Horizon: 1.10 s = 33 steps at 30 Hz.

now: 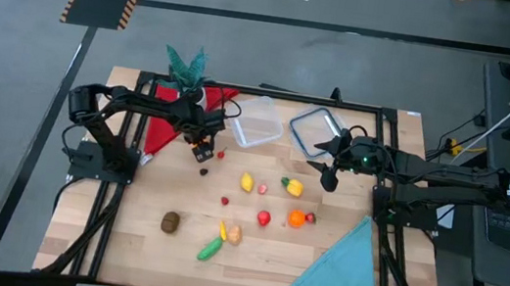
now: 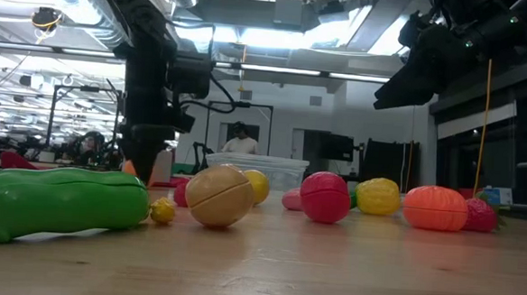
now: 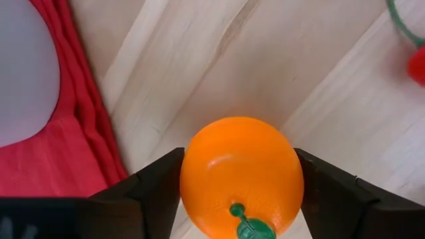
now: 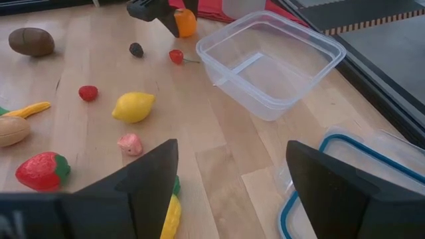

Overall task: Pick and placing Produce into tupperware
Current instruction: Put the orange into the transparent container

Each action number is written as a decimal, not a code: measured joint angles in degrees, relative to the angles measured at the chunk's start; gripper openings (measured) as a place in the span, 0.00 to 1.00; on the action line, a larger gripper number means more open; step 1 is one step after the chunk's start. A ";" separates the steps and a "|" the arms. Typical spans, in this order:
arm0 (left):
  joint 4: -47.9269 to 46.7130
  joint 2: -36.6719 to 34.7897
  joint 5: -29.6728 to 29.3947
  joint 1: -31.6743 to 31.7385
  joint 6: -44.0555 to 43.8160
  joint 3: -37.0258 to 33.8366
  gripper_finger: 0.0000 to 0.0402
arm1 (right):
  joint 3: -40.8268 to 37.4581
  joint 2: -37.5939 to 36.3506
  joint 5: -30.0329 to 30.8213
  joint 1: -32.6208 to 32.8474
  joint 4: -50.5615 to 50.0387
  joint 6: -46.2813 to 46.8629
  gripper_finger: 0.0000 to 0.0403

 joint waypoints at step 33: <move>-6.57 -8.00 1.55 1.32 8.85 -0.15 0.59 | 0.00 0.00 -0.01 -0.02 -0.46 0.09 0.70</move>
